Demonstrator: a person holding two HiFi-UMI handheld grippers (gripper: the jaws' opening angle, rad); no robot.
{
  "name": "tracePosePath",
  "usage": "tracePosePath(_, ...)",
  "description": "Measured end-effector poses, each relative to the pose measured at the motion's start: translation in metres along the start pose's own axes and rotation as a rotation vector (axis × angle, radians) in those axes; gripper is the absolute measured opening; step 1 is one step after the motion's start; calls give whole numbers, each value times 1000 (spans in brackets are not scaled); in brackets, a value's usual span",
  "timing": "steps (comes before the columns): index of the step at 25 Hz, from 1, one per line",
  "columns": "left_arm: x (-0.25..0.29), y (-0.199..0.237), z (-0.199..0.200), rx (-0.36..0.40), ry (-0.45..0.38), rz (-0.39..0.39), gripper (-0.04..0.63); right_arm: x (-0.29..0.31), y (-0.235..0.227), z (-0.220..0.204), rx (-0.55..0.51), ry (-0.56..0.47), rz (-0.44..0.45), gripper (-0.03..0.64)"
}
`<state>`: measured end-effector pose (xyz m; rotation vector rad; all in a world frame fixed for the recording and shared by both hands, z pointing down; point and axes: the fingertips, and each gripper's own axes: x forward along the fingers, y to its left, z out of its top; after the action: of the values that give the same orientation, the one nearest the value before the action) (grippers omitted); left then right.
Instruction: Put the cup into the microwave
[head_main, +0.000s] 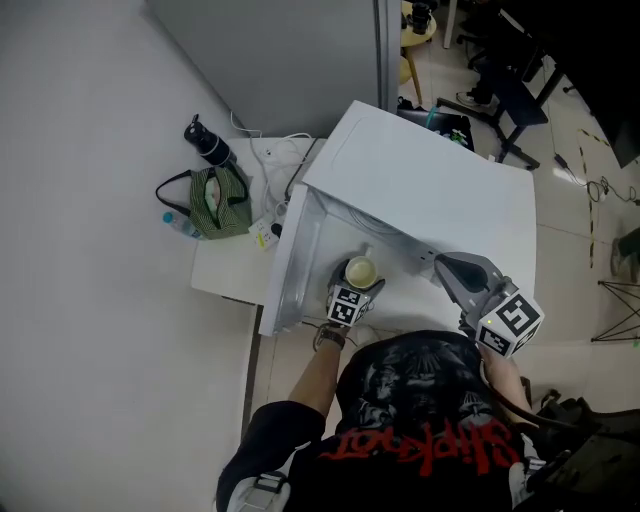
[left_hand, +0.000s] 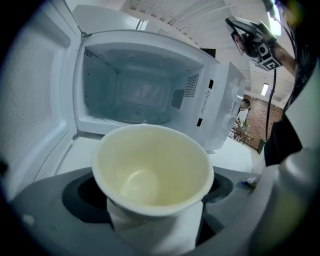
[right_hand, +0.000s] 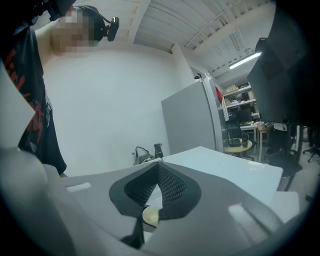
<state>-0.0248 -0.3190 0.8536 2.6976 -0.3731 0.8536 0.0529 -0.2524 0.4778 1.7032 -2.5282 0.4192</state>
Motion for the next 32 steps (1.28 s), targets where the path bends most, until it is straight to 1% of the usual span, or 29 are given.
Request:
tracePosePath(1, 2, 2, 2, 11, 1, 14, 486, -2, -2, 0, -1, 1, -5, 0)
tracePosePath(3, 3, 5, 3, 35, 17, 34, 458, -4, -4, 0, -2, 7, -11, 0)
tracePosePath(5, 2, 5, 2, 46, 46, 30, 456, -6, -4, -2, 5, 13, -15, 0)
tracePosePath(7, -4, 2, 0, 42, 62, 24, 456, -7, -4, -6, 16, 12, -15, 0)
tracePosePath(9, -12, -2, -3, 23, 60, 23, 456, -7, -3, -8, 26, 9, -11, 0)
tracePosePath(14, -32, -20, -12, -22, 25, 5, 456, -1, 1, -13, 45, 9, 24, 0)
tracePosePath(18, -49, -34, -15, -101, -5, -1, 456, 14, 11, -20, 55, 18, 73, 0)
tracePosePath(21, -64, -40, -14, -139, -38, 8, 456, 25, 20, -24, 65, 17, 109, 0)
tracePosePath(24, -83, -46, -6, -155, -61, 16, 456, 32, 25, -26, 76, 12, 136, 0)
tracePosePath(27, -98, -52, 1, -170, -67, 13, 456, 36, 27, -31, 89, 4, 146, 0)
tracePosePath(32, -113, -57, 24, -150, -118, 19, 456, 40, 28, -35, 104, 10, 148, 0)
